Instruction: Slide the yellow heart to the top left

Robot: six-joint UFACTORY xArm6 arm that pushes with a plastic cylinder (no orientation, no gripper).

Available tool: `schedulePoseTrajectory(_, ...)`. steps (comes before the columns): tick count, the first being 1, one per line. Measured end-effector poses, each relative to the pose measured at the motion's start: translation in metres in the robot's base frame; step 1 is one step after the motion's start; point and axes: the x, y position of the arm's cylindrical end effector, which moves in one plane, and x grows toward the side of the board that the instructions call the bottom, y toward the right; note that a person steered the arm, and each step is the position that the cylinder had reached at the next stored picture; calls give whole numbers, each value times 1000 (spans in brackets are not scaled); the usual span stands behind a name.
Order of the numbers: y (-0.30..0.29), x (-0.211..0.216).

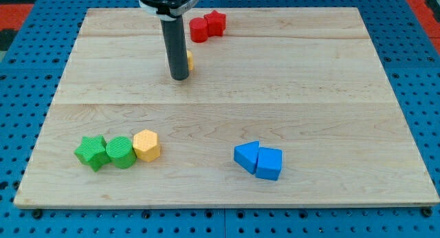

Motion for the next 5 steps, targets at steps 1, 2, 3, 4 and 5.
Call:
schedulePoseTrajectory(1, 9, -9)
schedulePoseTrajectory(2, 19, -17)
schedulePoseTrajectory(3, -76, -47)
schedulePoseTrajectory(4, -106, -69)
schedulePoseTrajectory(5, -101, -42)
